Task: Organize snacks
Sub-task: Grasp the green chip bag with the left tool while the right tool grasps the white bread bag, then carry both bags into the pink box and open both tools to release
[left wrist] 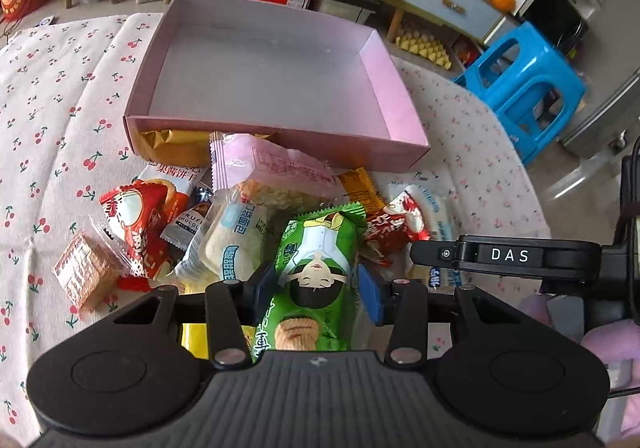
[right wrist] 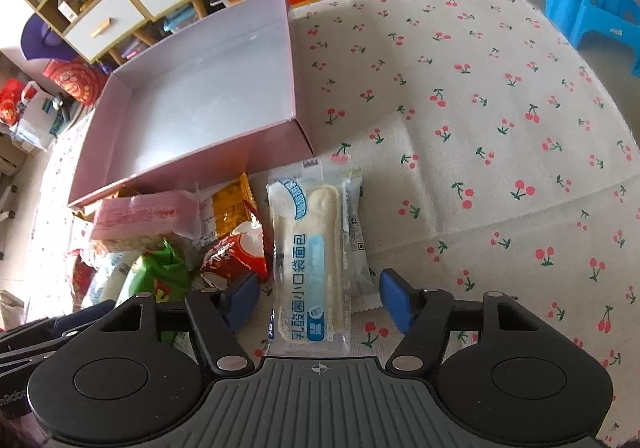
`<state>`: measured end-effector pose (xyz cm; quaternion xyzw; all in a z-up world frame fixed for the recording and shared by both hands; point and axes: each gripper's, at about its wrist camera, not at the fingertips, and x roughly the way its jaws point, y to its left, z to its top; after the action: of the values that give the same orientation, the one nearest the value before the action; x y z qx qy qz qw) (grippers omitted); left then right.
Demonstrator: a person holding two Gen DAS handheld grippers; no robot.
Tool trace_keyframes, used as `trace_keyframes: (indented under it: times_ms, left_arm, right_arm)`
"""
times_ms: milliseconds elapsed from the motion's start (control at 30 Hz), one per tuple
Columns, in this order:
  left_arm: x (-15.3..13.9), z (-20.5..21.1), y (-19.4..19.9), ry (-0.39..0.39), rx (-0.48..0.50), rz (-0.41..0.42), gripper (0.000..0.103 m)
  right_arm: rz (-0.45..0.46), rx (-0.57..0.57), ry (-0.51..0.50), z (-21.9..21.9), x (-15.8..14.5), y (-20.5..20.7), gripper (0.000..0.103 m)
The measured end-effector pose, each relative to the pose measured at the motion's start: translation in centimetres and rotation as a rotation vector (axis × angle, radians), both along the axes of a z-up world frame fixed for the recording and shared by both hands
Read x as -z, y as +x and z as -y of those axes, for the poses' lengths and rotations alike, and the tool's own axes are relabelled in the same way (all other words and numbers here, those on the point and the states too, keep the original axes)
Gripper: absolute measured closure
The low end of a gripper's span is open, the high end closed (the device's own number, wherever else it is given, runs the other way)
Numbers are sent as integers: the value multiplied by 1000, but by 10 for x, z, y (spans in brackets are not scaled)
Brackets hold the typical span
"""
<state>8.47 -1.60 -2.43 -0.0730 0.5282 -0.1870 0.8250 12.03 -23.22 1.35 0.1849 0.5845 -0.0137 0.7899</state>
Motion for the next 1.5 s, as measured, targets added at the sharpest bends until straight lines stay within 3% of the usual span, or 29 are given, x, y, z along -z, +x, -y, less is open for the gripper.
trace_keyframes:
  times_ms: [400, 467, 533, 800, 1267, 1500]
  left_arm:
    - [6, 1, 0, 24, 16, -32, 57]
    - [6, 2, -1, 26, 16, -26, 58]
    - [5, 1, -2, 22, 10, -20, 60]
    - [-6, -10, -6, -25, -37, 8, 63]
    - [-37, -12, -18, -119, -61, 99, 63]
    - [-45, -16, 14, -124, -76, 153, 63]
  right_arm:
    - [-13, -23, -33, -4, 5, -1, 54]
    - [-7, -23, -43, -4, 4, -1, 66]
    - [-7, 2, -22, 0, 4, -2, 70]
    - [39, 77, 44, 17, -15, -11, 71]
    - [126, 73, 105, 9, -55, -8, 71]
    - [152, 22, 109, -8, -60, 17, 71]
